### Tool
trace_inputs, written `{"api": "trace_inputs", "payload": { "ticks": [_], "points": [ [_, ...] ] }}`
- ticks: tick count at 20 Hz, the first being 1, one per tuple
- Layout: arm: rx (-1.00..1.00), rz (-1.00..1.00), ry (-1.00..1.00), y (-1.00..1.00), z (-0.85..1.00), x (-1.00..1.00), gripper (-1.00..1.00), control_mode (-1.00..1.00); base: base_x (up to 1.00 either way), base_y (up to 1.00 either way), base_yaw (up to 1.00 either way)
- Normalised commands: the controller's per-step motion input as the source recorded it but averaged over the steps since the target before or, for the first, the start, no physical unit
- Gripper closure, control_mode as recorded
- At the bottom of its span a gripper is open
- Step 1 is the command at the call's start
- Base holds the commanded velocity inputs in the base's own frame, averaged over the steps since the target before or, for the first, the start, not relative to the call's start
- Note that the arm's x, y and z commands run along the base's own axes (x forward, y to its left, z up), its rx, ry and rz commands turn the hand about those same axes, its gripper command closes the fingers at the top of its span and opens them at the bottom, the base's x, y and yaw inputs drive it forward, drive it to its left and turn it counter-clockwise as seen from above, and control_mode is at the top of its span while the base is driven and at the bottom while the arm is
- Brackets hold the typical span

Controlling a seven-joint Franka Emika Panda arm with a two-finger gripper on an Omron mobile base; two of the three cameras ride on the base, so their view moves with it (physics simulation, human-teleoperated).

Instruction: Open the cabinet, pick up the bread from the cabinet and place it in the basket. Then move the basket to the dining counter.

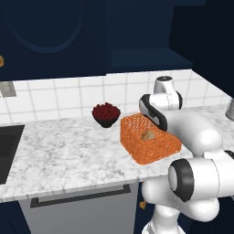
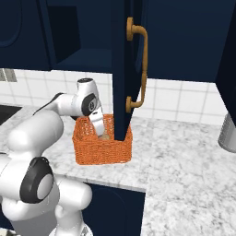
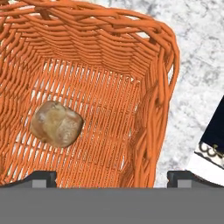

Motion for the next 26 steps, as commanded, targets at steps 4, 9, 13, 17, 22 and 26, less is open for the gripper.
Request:
{"api": "trace_inputs", "payload": {
  "ticks": [4, 9, 13, 17, 22, 26],
  "points": [
    [0.07, 0.0, 0.04, -0.02, -0.13, -0.19, -1.0, -1.0, 0.0, 0.0, 0.0],
    [0.16, 0.0, 0.02, -0.13, -0.38, -0.1, -1.0, -1.0, 0.0, 0.0, 0.0],
    [0.13, 0.0, 0.04, -0.01, -0.41, 0.0, -1.0, -1.0, 0.0, 0.0, 0.0],
    [0.01, 0.0, 0.0, 0.0, -0.26, 0.03, -1.0, -1.0, 0.0, 0.0, 0.0],
    [0.0, 0.0, 0.01, 0.0, -0.19, 0.04, -1.0, -1.0, 0.0, 0.0, 0.0],
    [0.0, 0.0, 0.02, 0.01, -0.31, 0.0, -1.0, -1.0, 0.0, 0.0, 0.0]
  ]
}}
